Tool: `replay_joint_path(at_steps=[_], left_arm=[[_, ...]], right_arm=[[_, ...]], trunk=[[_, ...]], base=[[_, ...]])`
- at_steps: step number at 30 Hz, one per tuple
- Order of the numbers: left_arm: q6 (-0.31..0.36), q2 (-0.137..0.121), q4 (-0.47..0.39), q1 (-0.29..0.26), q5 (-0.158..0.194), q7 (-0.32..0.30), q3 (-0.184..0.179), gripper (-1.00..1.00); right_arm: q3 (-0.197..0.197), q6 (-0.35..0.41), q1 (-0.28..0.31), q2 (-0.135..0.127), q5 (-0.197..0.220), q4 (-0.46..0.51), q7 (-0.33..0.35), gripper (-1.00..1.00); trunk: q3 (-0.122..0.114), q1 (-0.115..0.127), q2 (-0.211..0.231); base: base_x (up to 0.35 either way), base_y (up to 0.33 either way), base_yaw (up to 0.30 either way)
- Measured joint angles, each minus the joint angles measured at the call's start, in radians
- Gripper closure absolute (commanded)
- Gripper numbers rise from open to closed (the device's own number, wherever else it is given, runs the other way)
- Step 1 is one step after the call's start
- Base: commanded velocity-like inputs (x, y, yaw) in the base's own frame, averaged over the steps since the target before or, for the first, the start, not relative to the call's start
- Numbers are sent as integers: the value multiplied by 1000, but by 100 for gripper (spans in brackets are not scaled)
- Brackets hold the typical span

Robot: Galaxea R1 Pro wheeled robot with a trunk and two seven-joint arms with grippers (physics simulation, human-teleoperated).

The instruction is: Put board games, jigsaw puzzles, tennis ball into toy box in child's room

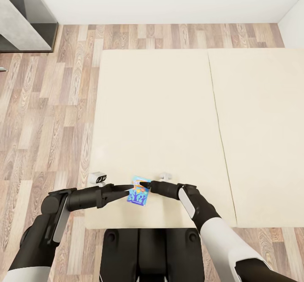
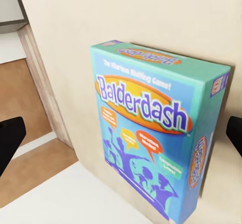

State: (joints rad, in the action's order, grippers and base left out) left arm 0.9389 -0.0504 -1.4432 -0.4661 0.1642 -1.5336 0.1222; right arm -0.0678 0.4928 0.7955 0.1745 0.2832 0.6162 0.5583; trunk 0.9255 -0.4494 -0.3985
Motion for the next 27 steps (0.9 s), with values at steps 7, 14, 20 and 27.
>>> replay_joint_path(at_steps=[7,14,20,27], left_arm=[[0,0,0,0,0,0,2,-100],[0,0,0,0,0,0,2,-100],[0,0,0,0,0,0,2,-100],[0,0,0,0,0,0,2,-100]], right_arm=[[-1,0,-2,0,0,1,1,-100],[1,0,-4,0,0,1,11,-100],[2,-2,-7,0,0,2,27,-100],[2,-1,-9,0,0,1,31,-100]], trunk=[[0,0,0],[0,0,0],[0,0,0],[0,0,0]], base=[[0,0,0],[0,0,0],[0,0,0],[0,0,0]])
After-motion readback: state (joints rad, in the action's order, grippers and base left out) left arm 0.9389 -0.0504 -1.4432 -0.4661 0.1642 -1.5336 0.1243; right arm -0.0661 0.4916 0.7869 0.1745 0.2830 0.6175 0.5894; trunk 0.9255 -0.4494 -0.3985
